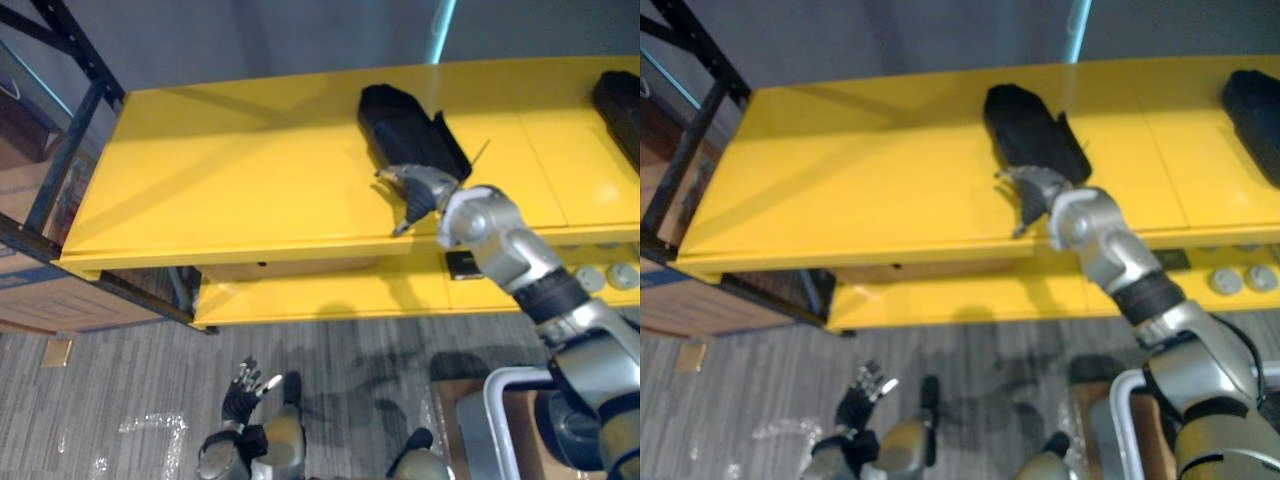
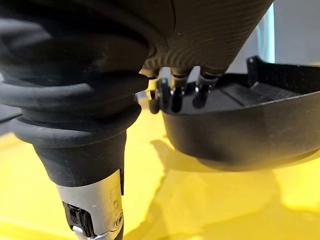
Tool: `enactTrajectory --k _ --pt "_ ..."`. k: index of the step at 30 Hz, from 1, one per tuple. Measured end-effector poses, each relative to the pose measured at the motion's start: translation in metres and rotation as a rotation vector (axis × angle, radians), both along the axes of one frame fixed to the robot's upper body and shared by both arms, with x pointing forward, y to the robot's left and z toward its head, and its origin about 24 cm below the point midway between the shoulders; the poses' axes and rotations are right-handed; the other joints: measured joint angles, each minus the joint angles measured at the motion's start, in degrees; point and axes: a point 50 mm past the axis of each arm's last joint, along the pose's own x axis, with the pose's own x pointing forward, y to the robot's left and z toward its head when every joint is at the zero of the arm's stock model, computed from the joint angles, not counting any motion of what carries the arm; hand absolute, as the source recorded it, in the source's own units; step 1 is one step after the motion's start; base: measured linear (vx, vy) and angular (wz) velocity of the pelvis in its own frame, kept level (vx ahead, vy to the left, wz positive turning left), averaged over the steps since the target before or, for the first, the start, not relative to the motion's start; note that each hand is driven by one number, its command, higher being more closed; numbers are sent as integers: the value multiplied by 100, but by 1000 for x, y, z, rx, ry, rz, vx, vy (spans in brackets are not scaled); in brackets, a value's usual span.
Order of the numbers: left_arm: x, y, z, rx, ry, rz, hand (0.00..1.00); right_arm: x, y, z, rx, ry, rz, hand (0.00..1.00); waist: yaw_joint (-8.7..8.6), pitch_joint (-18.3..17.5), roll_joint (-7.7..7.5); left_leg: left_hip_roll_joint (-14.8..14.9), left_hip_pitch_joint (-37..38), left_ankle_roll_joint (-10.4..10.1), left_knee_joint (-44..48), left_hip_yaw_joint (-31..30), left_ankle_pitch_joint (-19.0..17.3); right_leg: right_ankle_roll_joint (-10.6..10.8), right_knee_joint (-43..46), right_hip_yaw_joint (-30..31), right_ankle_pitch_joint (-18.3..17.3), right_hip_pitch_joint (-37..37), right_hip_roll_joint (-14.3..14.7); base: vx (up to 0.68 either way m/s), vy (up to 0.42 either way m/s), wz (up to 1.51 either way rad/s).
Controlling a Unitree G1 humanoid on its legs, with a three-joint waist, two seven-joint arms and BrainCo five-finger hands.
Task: Walk over and take plastic housings, then place them on the shelf
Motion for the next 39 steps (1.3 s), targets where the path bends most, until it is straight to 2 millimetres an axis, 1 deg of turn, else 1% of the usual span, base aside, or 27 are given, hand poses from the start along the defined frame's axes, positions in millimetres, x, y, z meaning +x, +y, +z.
enactTrajectory --k 3,6,13,18,21,23,25,26,27,28,29,30,31,32,33,34,35,37,38,39 --pt "3 -1 1 1 -8 -10 0 3 -1 8 -10 -25 -13 0 6 1 1 2 2 0 1 8 0 23 3 0 13 0 1 0 0 0" --pt "2 -3 1 -2 -7 -18 0 4 -4 10 -5 -25 -43 0 5 3 6 10 4 0 1 11 0 17 24 -1 9 -3 5 0 0 0" --pt "2 -4 1 -4 -7 -18 0 10 -18 14 22 -19 -162 0 -1 27 50 15 16 7 1 30 -7 14 36 22 4 -8 4 -38 -11 -1" --pt "2 -4 1 -2 -5 -14 0 11 -31 21 75 -34 -253 0 -4 50 95 15 19 8 1 35 -7 18 38 26 7 -9 1 -22 -7 0" --pt "2 -6 1 -5 -4 -20 0 11 -35 27 98 -49 -262 0 -5 55 105 15 21 8 1 43 -7 20 38 30 8 -10 1 0 0 0" --pt "2 -9 1 -10 -2 -33 0 11 -31 30 120 -56 -214 0 -14 60 115 16 28 8 1 53 -7 21 37 39 9 -9 1 0 0 0" --pt "2 -11 0 -14 -2 -42 0 9 -20 33 185 -62 -103 0 -22 60 116 21 42 7 1 67 -8 21 38 51 9 -8 4 0 0 -2" --pt "2 -12 1 -17 -3 -41 0 6 -10 38 258 -69 -12 0 -32 67 129 13 72 4 3 78 -5 24 40 62 10 5 -1 0 0 -8" --pt "2 -13 1 -22 -6 -36 0 0 0 46 337 -96 78 0 -36 72 141 5 119 4 4 111 -5 25 43 98 11 26 -15 -5 -1 -8" --pt "2 -13 2 -23 -9 -35 0 -5 4 52 386 -126 122 0 -35 73 151 3 133 4 4 125 -4 25 43 106 11 32 -18 -14 -5 -6" --pt "4 -13 4 -26 -19 -31 0 -17 6 68 506 -220 193 0 -36 82 169 0 155 4 3 124 -4 27 42 105 12 56 -20 0 0 0" --pt "4 -13 4 -32 -22 -21 0 -27 -2 81 629 -320 223 0 -37 85 175 -14 204 3 1 118 -4 32 41 98 9 114 -33 0 0 0" --pt "4 -13 4 -35 -22 -17 0 -31 -9 86 676 -368 222 0 -42 81 178 -23 223 3 0 117 -5 44 42 94 0 139 -43 -58 -6 8" --pt "4 -13 4 -45 -23 0 0 -38 -28 99 757 -489 184 0 -130 78 183 -46 223 4 -2 84 -5 43 46 56 -13 169 -63 -63 1 10" --pt "4 -13 4 -46 -23 4 0 -40 -36 102 781 -526 159 0 -181 77 184 -54 214 4 -3 74 -7 42 42 37 -25 175 -69 -92 5 9" --pt "4 -12 4 -45 -22 5 0 -43 -53 104 803 -583 101 0 -239 76 186 -60 211 -13 -3 76 -22 65 31 21 -42 177 -73 -70 7 4" --pt "3 -12 4 -44 -20 6 0 -44 -61 103 798 -601 72 0 -274 76 186 -63 210 -20 -3 75 -31 77 22 15 -38 184 -74 -82 6 0" --pt "0 -12 2 -45 -9 9 0 -48 -84 94 741 -617 -16 0 -370 64 204 -66 208 15 -3 101 -53 104 -42 33 -10 188 -67 -69 2 -5" --pt "-2 -12 1 -45 -3 10 0 -48 -91 91 687 -612 -52 0 -425 55 219 -64 206 20 -3 126 -56 111 -87 59 26 187 -57 -40 -2 -9" --pt "-3 -12 1 -45 0 10 0 -47 -95 89 663 -609 -73 0 -443 50 227 -64 207 19 -3 136 -54 113 -102 73 38 185 -55 -22 -5 -8"
